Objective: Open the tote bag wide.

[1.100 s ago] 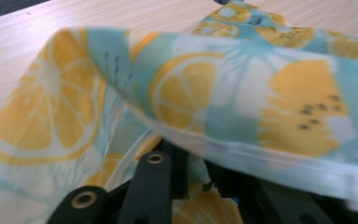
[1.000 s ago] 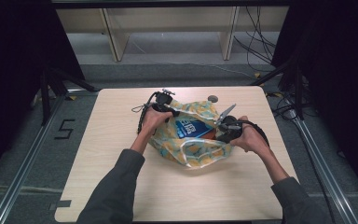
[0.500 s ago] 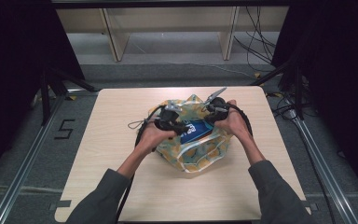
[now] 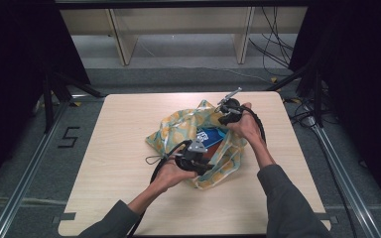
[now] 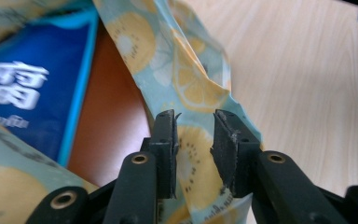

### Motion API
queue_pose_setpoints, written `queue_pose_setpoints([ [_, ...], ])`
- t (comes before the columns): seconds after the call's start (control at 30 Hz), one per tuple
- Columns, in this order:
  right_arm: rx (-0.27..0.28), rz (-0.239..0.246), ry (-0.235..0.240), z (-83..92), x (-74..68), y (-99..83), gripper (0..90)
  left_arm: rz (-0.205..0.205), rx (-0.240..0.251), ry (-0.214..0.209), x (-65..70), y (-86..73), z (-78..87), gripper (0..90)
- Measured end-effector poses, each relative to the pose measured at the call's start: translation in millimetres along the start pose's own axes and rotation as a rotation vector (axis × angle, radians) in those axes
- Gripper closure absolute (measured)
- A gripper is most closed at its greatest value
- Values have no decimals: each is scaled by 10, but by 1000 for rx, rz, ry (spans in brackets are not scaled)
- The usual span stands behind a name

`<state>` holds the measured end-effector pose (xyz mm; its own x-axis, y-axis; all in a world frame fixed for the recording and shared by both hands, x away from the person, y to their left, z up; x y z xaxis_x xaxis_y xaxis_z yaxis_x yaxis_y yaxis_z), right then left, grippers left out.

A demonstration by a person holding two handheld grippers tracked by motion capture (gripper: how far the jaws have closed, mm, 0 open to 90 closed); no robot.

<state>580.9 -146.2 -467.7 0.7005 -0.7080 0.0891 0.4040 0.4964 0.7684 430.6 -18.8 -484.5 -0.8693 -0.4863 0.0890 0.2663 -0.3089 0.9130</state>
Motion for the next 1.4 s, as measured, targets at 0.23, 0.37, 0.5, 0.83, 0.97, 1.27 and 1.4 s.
queue_pose_setpoints([
  [0.23, 37, -17, 49, 224, -186, 108, 854, 30, 113, 52, -125, 238, 234, 611],
  [0.37, 81, 20, 70, 386, -246, 170, 844, 40, 160, 80, -232, 322, 419, 596],
  [0.5, 112, 27, 69, 533, -280, 172, 821, 64, 188, 106, -307, 341, 583, 552],
  [0.83, 159, -29, 29, 826, -280, -10, 673, 100, 209, 208, -409, 137, 957, 455],
  [0.97, 195, -13, 41, 927, -300, -112, 624, 118, 215, 226, -432, 62, 1039, 418],
  [1.27, 253, -29, 52, 1003, -397, -310, 583, 131, 212, 230, -367, -36, 1116, 368],
  [1.4, 226, -28, 59, 1027, -424, -379, 555, 127, 202, 226, -351, -76, 1143, 348],
])
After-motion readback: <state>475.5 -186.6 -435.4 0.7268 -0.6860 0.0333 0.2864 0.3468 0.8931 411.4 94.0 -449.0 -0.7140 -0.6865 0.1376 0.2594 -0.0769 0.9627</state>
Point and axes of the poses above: each handheld gripper's, and its own axes: z roughly backward along the jaws, y roughly out of its top, x roughly to its right, the point moved 6 cm from there along -z, roughly forward along the jaws, and after that the axes turned 15 degrees about x, right-handed, at the moved point
